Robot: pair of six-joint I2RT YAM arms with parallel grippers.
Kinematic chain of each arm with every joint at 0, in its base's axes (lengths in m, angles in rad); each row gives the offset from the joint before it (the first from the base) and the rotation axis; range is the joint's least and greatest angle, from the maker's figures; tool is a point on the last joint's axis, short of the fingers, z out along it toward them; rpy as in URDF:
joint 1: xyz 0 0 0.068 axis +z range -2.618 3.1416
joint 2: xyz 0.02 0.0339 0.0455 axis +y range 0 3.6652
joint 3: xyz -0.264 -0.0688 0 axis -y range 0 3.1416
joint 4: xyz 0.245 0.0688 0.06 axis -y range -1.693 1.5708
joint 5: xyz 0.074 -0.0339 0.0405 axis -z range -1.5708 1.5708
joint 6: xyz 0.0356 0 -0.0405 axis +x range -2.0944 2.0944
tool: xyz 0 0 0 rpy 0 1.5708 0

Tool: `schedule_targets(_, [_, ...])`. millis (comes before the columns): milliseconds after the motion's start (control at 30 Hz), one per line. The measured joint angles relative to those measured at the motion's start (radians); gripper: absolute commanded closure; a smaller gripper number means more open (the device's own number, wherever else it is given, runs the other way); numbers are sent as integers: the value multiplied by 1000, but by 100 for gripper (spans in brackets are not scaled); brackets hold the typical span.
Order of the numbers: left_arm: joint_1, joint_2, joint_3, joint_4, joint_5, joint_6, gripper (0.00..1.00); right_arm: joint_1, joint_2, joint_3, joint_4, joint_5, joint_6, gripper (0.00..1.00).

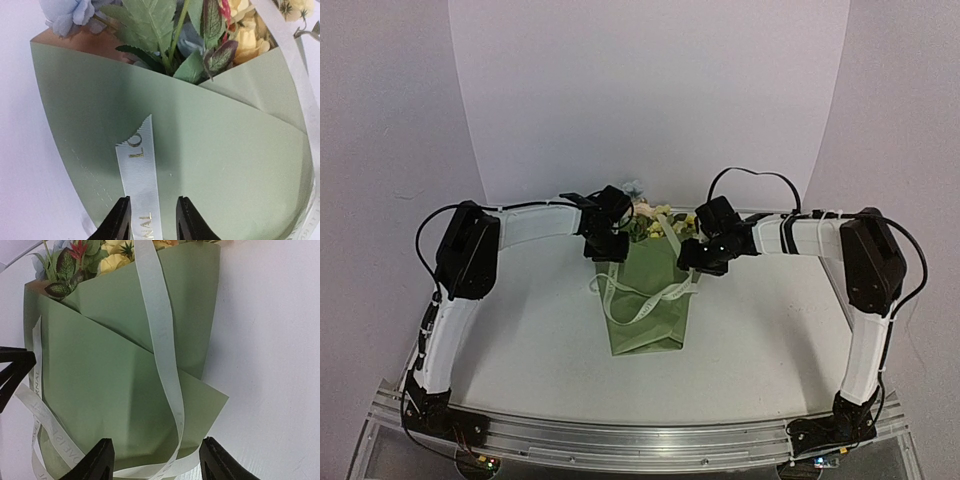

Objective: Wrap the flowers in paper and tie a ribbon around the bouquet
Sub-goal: Cross the ribbon over the folded bouquet.

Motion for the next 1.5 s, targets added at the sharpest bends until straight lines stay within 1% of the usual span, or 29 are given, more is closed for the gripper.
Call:
schedule_targets(200, [-1, -36, -33, 22, -14, -27, 45, 0, 0, 0, 0, 0, 0, 39])
schedule_targets(300, [-1, -35, -34, 16, -15, -34, 41, 0, 0, 0, 0, -1, 0, 39])
schedule_targets(433, [-1, -32, -34, 10, -16, -51, 37, 0, 0, 0, 0, -1, 0, 39])
schedule_targets(567, [0, -24, -44, 2, -15, -60, 37, 0, 0, 0, 0, -2, 0, 39])
schedule_targets(800, [5, -6, -62, -1, -11, -78, 41, 0, 0, -3, 0, -4, 0, 39])
schedule_targets(933, [7, 16, -65, -1, -4, -80, 47, 0, 0, -4, 1, -4, 0, 40])
schedule_targets(1500, [33, 23, -110, 30, 6, -80, 82, 0, 0, -8, 0, -4, 0, 40])
